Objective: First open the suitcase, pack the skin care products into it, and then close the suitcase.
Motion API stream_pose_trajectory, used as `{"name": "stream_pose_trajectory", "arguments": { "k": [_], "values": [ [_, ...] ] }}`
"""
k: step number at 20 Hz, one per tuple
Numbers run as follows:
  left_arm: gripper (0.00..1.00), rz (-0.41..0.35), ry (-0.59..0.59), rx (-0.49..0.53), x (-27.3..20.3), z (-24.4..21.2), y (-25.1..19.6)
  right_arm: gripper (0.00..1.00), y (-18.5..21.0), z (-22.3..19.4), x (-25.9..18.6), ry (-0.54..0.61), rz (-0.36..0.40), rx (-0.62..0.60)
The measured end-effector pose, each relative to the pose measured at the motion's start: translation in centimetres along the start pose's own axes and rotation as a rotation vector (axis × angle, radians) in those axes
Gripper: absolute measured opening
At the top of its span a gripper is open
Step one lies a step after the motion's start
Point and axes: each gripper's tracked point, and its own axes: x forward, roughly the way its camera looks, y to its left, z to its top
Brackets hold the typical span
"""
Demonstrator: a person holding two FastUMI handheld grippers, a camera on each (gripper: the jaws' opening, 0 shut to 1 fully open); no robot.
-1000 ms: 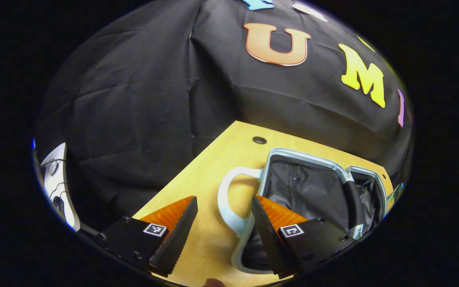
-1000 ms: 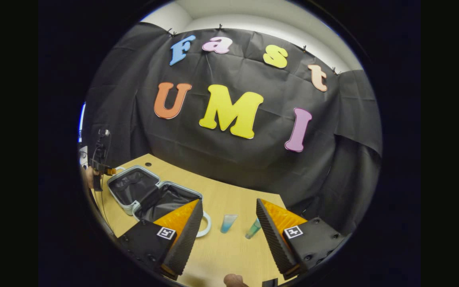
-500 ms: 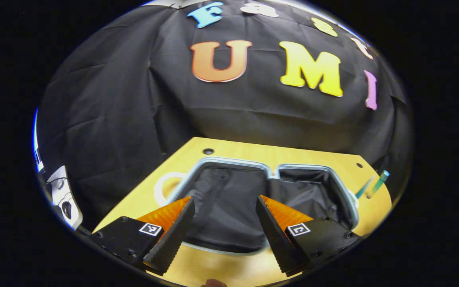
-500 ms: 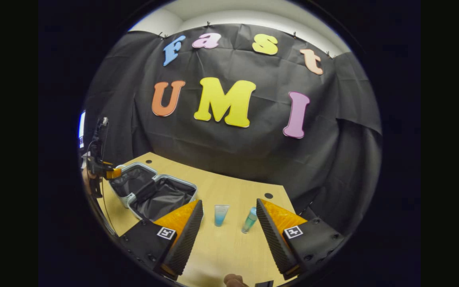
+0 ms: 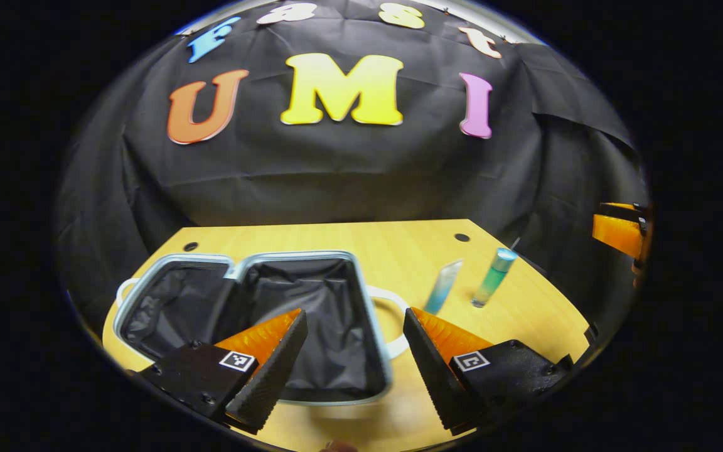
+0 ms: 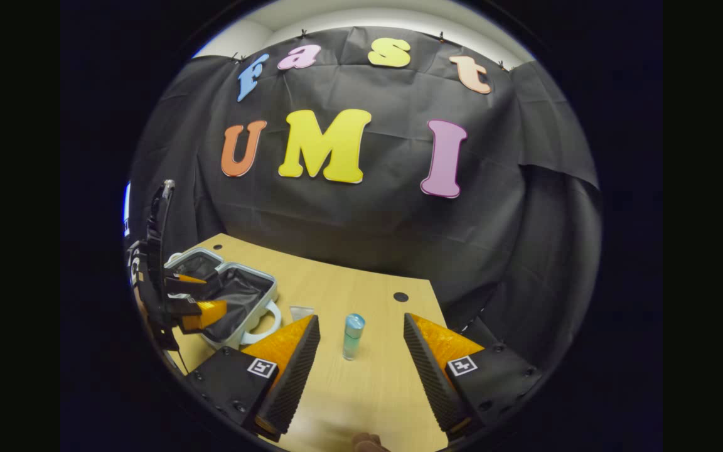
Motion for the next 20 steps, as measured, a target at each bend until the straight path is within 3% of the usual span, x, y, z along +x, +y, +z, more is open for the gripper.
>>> {"name": "stream_pose_trajectory", "arguments": {
  "k": [6,9,14,17,19,20],
  "values": [
    [0.98,-0.078,0.051,0.046,5.7,-1.1,-8.8,0.8,-4.5,-2.6,1.2,0.048,0.002,0.003],
    [1.0,-0.016,0.087,0.048,9.3,-2.0,-9.5,0.8,-6.6,-4.0,1.5,0.078,-0.009,-0.005],
    [1.0,0.023,0.14,0.07,14.4,-3.5,-10.0,0.8,-9.3,-6.4,1.5,0.132,-0.041,0.028],
    [0.75,0.018,0.157,0.095,15.8,-4.0,-10.5,0.8,-9.2,-7.2,1.7,0.144,-0.023,0.056],
    [0.66,0.01,0.167,0.094,16.2,-4.2,-10.6,0.8,-8.8,-7.8,2.5,0.15,-0.003,0.062],
    [0.55,0.003,0.159,0.084,16.4,-4.1,-10.6,0.8,-8.4,-8.3,3.4,0.151,0.006,0.065]
  ]
}}
